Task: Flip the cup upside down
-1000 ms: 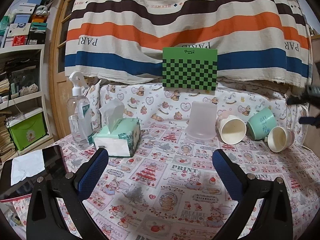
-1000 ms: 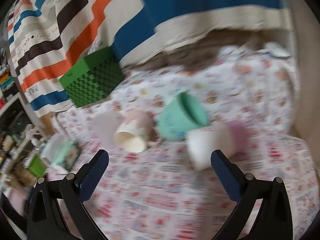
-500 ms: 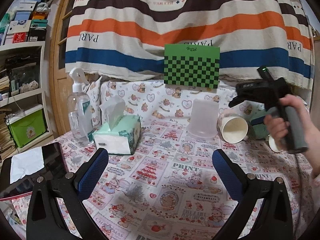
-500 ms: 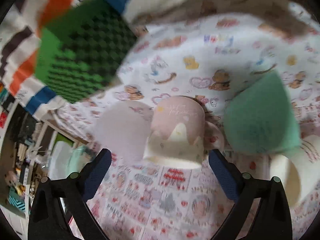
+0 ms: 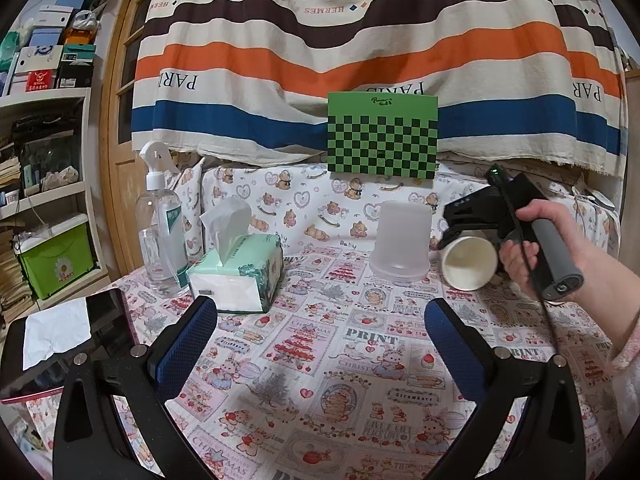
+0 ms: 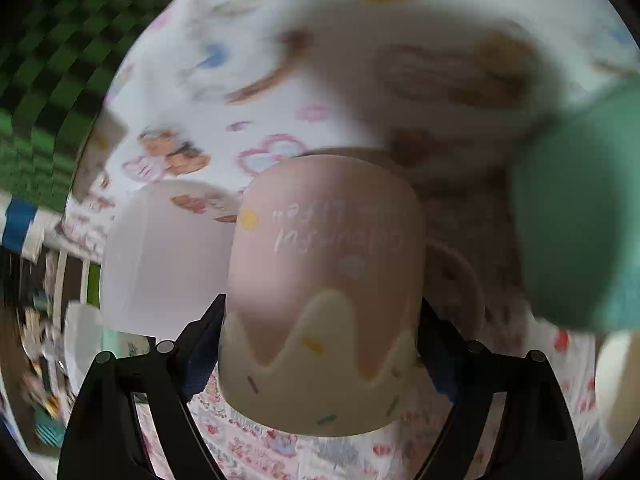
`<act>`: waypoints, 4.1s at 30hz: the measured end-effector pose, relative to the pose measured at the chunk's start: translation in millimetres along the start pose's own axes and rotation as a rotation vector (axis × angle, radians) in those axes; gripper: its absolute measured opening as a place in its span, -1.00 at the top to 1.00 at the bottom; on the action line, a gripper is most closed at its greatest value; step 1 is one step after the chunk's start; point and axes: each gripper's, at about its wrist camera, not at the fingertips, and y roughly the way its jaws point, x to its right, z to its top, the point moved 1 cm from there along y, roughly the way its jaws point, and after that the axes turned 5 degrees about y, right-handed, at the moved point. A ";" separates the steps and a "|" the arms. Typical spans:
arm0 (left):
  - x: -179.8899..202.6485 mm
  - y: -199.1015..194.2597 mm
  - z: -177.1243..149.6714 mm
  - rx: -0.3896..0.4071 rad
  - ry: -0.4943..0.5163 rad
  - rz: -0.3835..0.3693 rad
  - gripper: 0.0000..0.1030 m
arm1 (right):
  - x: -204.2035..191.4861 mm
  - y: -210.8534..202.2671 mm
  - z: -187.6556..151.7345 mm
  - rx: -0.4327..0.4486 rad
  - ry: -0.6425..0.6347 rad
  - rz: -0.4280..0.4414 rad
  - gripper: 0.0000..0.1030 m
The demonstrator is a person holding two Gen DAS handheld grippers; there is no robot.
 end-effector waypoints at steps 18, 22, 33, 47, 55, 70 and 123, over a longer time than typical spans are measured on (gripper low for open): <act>-1.5 -1.1 0.1 0.005 -0.007 0.017 -1.00 | 18.9 -113.8 -149.4 0.095 -0.247 0.024 -0.69; -2.9 -0.9 -0.9 0.004 -0.011 0.020 -1.00 | 5.8 -91.2 -181.7 0.094 -0.308 -0.021 -0.70; -3.0 -0.9 -0.8 0.005 -0.011 0.020 -1.00 | 36.1 -95.2 -196.3 0.052 -0.350 0.153 -0.73; -2.8 4.9 -3.2 -0.023 0.000 -0.020 -1.00 | 86.7 -202.7 -198.1 0.714 -0.571 0.040 -1.00; 0.4 29.4 11.6 -0.294 -0.170 -0.199 -1.00 | 100.8 -204.9 -189.9 0.760 -0.529 0.011 -1.00; 102.2 87.1 55.7 -0.642 -0.248 -0.392 -0.89 | 117.3 -217.4 -184.1 0.853 -0.455 -0.046 -1.00; 131.3 80.3 42.8 -0.304 0.091 -0.365 -0.77 | 142.2 -203.4 -158.6 0.749 -0.302 -0.050 -1.00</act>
